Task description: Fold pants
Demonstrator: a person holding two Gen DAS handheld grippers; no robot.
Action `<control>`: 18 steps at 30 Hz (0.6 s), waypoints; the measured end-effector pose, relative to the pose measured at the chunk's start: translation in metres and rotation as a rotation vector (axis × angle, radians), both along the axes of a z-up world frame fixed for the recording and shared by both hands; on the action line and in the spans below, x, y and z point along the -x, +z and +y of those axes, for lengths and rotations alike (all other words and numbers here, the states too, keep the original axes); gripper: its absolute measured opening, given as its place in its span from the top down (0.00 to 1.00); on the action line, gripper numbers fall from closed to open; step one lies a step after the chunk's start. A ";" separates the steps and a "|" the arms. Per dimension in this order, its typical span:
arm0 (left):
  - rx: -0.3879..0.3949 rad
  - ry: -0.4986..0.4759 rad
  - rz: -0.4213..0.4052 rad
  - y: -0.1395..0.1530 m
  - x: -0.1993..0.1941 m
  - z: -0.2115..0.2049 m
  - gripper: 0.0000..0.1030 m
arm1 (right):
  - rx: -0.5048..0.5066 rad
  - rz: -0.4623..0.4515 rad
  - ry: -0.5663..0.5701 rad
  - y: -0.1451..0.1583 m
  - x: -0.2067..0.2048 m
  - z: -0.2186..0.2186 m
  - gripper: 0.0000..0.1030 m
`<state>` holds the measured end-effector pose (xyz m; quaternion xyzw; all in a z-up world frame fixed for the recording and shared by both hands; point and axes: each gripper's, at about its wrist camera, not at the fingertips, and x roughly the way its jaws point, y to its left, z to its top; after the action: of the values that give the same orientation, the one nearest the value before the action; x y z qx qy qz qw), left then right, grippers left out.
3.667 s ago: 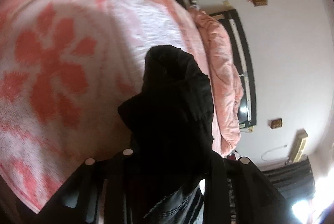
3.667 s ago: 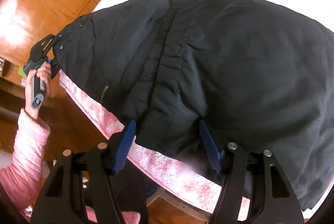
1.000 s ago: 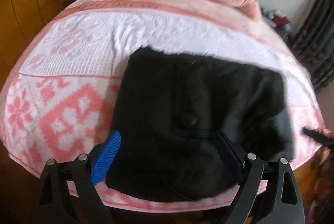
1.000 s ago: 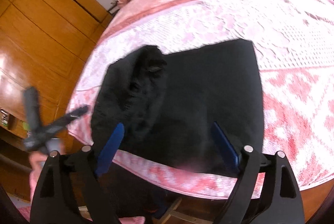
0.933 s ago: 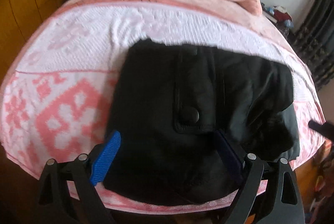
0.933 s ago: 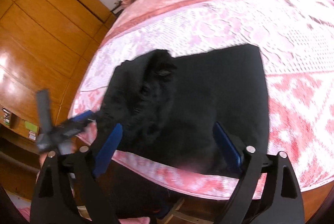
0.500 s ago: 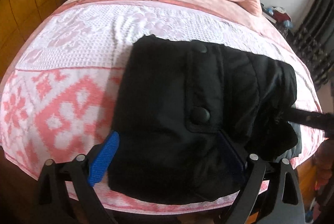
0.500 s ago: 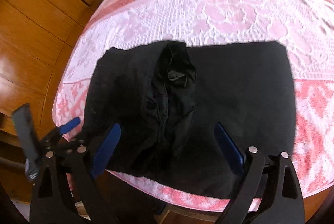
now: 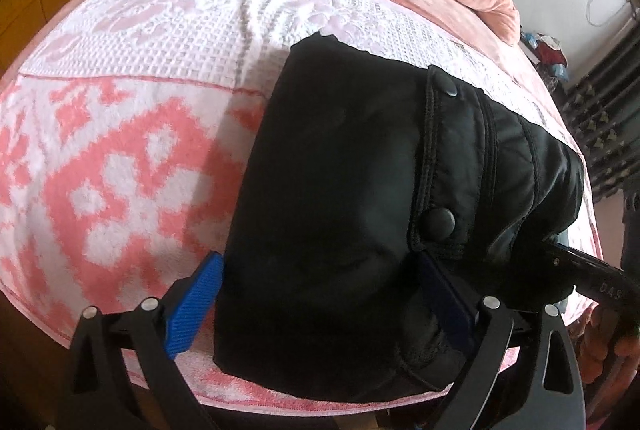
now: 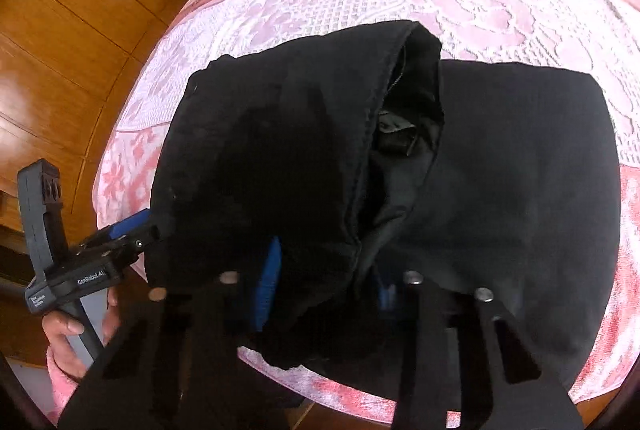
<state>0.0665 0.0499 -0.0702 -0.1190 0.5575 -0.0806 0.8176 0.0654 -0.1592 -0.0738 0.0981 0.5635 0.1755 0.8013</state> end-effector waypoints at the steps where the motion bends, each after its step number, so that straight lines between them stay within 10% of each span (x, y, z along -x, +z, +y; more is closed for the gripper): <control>1: -0.001 0.002 -0.002 0.001 0.002 0.002 0.06 | 0.003 -0.017 0.010 0.003 0.002 0.001 0.72; 18: 0.013 -0.077 -0.110 0.046 0.026 -0.018 0.06 | -0.124 -0.152 -0.006 0.087 0.035 -0.064 0.81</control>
<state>0.0410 0.0315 -0.0245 -0.0983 0.5152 -0.1223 0.8426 0.0307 -0.2231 0.0134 0.1354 0.4886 0.2145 0.8348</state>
